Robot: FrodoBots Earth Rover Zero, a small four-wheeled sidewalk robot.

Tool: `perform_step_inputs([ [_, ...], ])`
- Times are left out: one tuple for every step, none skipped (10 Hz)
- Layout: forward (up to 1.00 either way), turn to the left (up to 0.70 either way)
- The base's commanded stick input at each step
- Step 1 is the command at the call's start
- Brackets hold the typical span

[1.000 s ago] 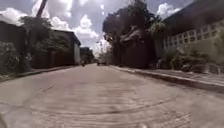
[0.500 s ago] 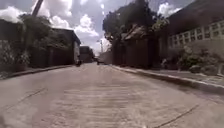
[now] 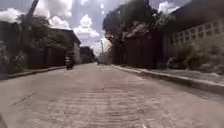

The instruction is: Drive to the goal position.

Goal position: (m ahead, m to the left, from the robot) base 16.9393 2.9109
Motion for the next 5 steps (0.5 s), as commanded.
perform_step_inputs([
  [0.85, 0.0],
  [0.85, 0.0],
  [0.85, 0.0],
  [0.85, 0.0],
  [0.85, 0.0],
])
